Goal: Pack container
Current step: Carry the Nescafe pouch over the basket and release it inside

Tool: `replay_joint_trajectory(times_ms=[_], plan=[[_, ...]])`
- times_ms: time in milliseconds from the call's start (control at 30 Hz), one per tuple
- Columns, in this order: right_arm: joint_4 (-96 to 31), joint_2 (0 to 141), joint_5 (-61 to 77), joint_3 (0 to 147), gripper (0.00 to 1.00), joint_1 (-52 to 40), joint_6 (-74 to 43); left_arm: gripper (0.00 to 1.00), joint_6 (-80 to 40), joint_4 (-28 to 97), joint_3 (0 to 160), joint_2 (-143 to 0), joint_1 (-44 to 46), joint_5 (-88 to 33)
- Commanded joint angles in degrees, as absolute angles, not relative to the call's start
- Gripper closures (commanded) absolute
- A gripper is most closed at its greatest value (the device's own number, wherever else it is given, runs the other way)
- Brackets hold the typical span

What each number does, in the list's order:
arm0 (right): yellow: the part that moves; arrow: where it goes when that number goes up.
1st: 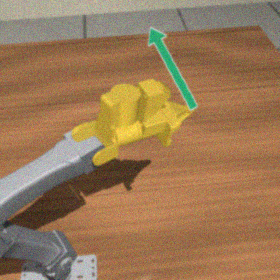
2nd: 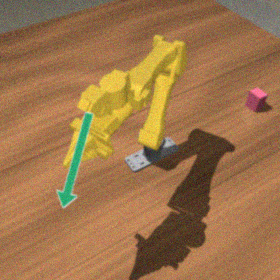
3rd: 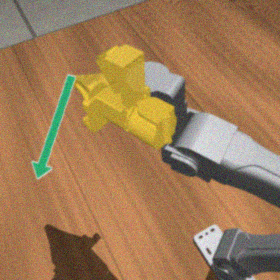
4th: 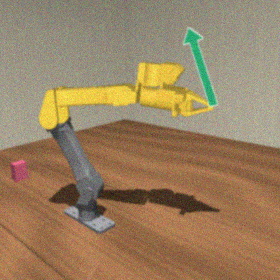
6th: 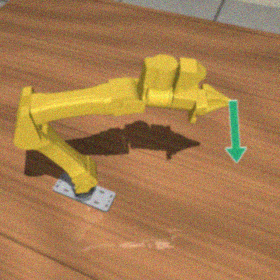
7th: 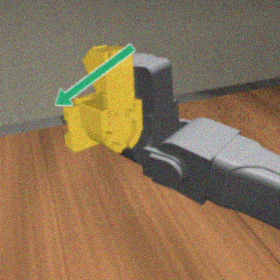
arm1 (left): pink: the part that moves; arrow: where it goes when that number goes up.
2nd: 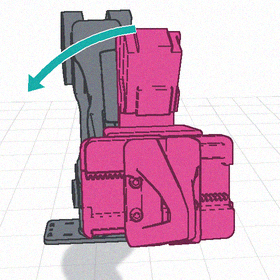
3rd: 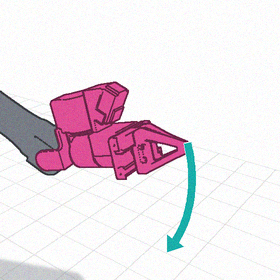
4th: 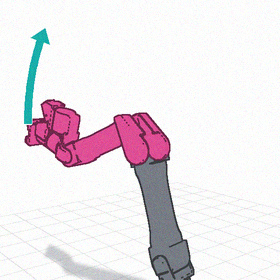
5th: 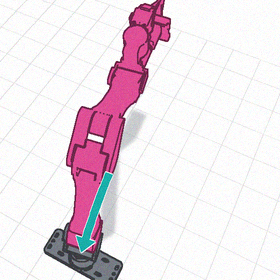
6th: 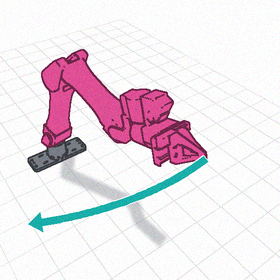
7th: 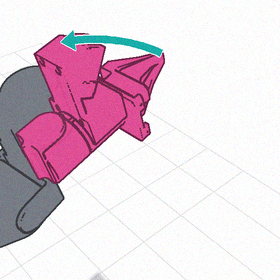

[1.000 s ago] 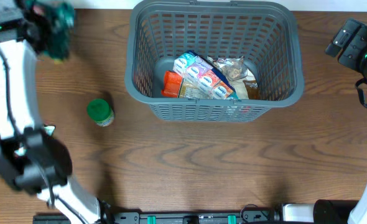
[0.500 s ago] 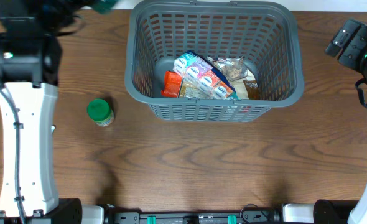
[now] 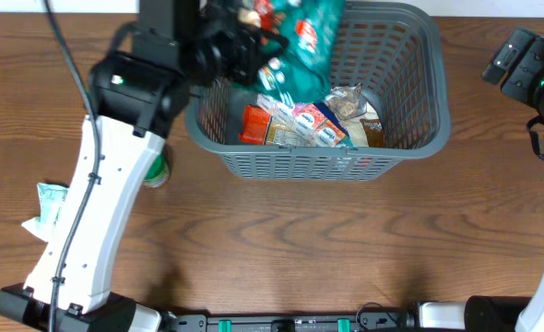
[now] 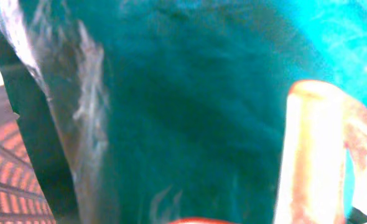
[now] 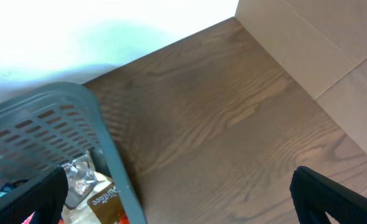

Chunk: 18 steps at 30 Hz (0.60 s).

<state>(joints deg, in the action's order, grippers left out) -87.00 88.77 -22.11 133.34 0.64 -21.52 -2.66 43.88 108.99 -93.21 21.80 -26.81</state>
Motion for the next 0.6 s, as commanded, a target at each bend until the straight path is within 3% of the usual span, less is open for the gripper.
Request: replay_joint_trajectory(times_ms=[0, 200, 567], plan=[[-87.0, 88.8, -22.9, 133.4, 0.01, 1.1, -22.3, 0.94, 0.2, 44.7, 110.9, -93.9, 23.3, -23.4], [-87.0, 88.8, -22.9, 133.4, 0.01, 1.1, -22.3, 0.94, -3.1, 49.3, 110.9, -97.4, 25.1, -11.6], [-87.0, 88.8, -22.9, 133.4, 0.01, 1.1, -22.3, 0.94, -7.9, 52.6, 110.9, -104.1, 25.1, -9.9]])
